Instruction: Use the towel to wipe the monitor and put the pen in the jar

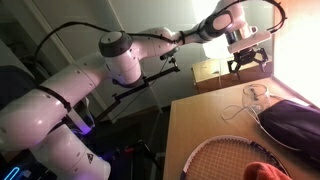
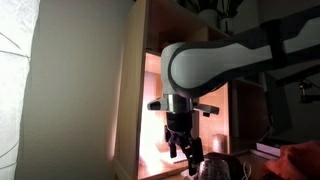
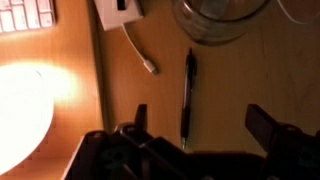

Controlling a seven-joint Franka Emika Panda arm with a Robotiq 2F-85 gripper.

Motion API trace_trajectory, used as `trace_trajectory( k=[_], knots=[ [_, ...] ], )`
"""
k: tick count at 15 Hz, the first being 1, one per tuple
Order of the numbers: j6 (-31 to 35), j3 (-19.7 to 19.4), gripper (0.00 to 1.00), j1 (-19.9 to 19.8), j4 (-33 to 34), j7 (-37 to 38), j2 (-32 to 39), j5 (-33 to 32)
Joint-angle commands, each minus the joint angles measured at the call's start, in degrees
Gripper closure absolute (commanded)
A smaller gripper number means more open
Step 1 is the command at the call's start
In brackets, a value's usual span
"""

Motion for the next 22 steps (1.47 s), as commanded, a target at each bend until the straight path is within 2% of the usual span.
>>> trace_trajectory(
  k=[1,9,15,18,22],
  knots=[
    [0.02,2.68,0.0,-2.43,2.77,-6.48,0.19,1.74],
    [-2.75,3.12,0.0,-2.85,4.72,-10.3,-1.22,-1.18],
    [-6.24,3.49,0.0,-3.36,7.92,-10.21,-2.59,-2.36],
    [-6.55,5.56,0.0,-3.73,7.98,-10.32,-2.07,-3.3],
    [-1.59,7.63,0.0,-4.67,8.2,-10.01,-2.07,-2.25]
  ],
)
